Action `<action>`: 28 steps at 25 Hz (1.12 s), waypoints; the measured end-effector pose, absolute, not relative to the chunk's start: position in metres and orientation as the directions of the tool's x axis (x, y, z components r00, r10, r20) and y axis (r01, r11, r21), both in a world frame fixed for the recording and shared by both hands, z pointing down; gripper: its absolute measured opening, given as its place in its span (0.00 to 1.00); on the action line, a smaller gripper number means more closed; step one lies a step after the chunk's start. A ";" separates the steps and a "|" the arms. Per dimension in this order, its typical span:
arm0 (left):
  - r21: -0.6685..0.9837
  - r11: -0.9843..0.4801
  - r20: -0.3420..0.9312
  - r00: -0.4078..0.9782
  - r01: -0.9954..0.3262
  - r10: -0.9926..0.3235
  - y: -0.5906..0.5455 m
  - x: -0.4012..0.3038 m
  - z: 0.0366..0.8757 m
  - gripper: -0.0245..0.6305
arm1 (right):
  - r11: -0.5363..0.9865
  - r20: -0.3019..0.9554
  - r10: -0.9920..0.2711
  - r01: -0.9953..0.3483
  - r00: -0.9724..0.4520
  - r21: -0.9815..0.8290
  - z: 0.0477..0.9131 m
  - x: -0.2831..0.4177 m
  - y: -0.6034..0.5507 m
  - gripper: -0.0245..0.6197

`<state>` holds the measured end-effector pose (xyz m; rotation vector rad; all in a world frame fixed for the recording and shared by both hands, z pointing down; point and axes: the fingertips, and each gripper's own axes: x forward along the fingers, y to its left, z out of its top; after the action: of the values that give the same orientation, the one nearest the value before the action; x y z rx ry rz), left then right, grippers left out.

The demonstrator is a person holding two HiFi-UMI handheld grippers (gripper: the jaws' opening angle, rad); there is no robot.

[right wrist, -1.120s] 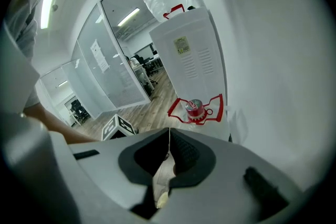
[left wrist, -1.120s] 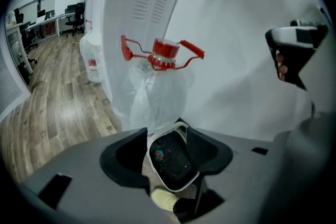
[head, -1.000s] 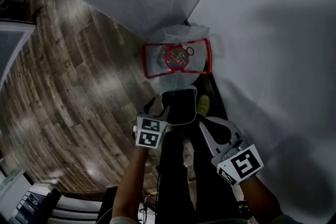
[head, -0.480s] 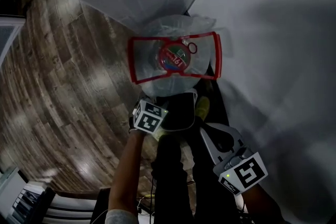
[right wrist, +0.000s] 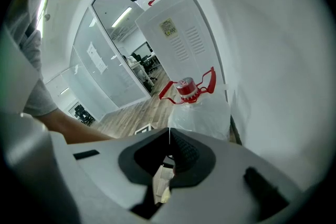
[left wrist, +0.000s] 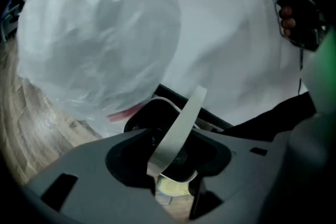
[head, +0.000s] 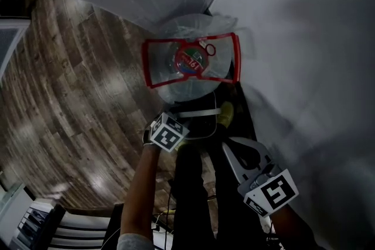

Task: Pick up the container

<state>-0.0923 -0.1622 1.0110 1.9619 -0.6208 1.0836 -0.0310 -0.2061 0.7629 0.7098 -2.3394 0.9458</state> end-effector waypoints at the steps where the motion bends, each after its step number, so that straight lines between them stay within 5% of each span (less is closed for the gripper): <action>1: 0.398 -0.596 0.862 0.507 -0.697 -0.018 -0.157 -0.086 1.010 0.34 | 0.618 0.627 -0.271 -0.632 -0.730 -0.468 0.761 -0.030 -0.205 0.08; 7: 0.371 -0.766 0.890 0.435 -0.525 0.133 -0.133 -0.060 1.016 0.32 | 0.599 0.638 -0.277 -0.649 -0.718 -0.470 0.759 -0.021 -0.201 0.08; 11: 0.404 -0.840 0.874 0.424 -0.361 0.238 -0.119 -0.031 1.014 0.23 | 0.583 0.649 -0.285 -0.665 -0.706 -0.467 0.760 -0.014 -0.200 0.08; 19: 0.542 -0.805 0.805 0.424 -0.241 0.415 -0.083 -0.008 1.007 0.06 | 0.596 0.644 -0.289 -0.660 -0.708 -0.458 0.745 -0.014 -0.205 0.08; 23: 0.586 -0.729 0.786 0.466 -0.354 0.406 -0.076 -0.016 1.003 0.06 | 0.603 0.648 -0.290 -0.660 -0.704 -0.448 0.733 -0.013 -0.205 0.08; 28: 0.619 -0.443 0.782 0.557 -0.648 0.278 -0.089 -0.040 0.987 0.06 | 0.612 0.650 -0.295 -0.661 -0.700 -0.434 0.717 -0.011 -0.207 0.08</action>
<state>-0.0402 -0.0892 0.9867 1.7299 -0.3096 1.0892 -0.0108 -0.2066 0.7167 0.7520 -2.3103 0.9193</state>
